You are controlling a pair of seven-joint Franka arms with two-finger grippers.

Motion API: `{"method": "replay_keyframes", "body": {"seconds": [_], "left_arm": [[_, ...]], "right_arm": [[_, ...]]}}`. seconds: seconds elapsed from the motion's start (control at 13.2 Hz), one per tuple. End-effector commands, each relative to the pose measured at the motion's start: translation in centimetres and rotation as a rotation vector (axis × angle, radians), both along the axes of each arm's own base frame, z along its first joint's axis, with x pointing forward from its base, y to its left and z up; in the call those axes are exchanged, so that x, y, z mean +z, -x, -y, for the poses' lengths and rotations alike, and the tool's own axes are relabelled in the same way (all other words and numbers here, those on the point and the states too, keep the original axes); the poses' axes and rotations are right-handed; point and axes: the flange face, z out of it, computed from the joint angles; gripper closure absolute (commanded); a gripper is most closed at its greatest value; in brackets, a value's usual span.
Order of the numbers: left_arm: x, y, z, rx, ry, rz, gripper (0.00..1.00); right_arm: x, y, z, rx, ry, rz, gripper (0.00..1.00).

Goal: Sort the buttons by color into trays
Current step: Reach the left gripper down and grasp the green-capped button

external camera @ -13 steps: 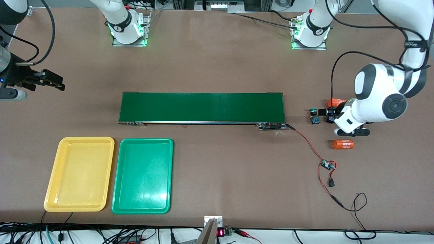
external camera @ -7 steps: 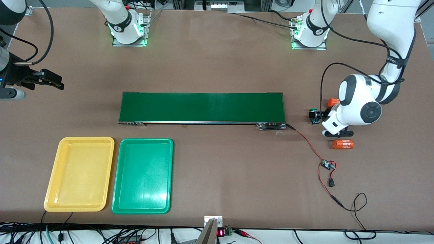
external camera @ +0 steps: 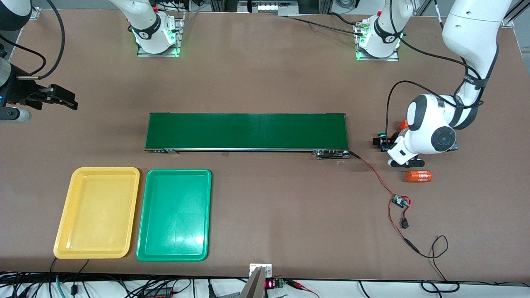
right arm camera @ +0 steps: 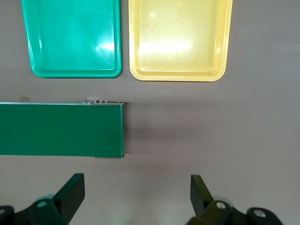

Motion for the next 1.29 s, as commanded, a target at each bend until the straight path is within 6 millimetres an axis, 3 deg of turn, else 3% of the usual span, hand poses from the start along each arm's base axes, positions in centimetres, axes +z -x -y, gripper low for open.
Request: {"method": "replay_keyframes", "body": {"seconds": [0.0, 0.15, 0.46, 0.61, 0.68, 0.91, 1.21], "left_arm": [[-0.3, 0.3, 0.2, 0.009, 0.007, 0.002, 0.12], [-0.3, 0.3, 0.2, 0.009, 0.007, 0.002, 0.24], [0.0, -0.1, 0.2, 0.009, 0.007, 0.012, 0.63], [1.0, -0.5, 0.2, -0.007, 0.009, 0.032, 0.84], [2.5, -1.0, 0.2, -0.010, 0.007, 0.061, 0.91], [6.7, -2.4, 1.5, -0.034, 0.007, 0.140, 0.95], [11.7, -2.2, 6.4, -0.105, 0.010, 0.215, 0.98]], "right_arm": [[0.2, 0.3, 0.2, 0.014, 0.004, -0.004, 0.00], [0.2, 0.3, 0.2, 0.012, 0.004, -0.004, 0.00], [0.2, 0.3, 0.2, 0.012, 0.004, -0.002, 0.00], [0.1, 0.2, 0.2, 0.014, 0.004, -0.004, 0.00], [0.1, 0.2, 0.2, 0.014, 0.005, -0.001, 0.00], [0.2, 0.2, 0.2, 0.014, 0.005, 0.001, 0.00], [0.2, 0.0, 0.1, 0.016, 0.007, 0.007, 0.00]]}}
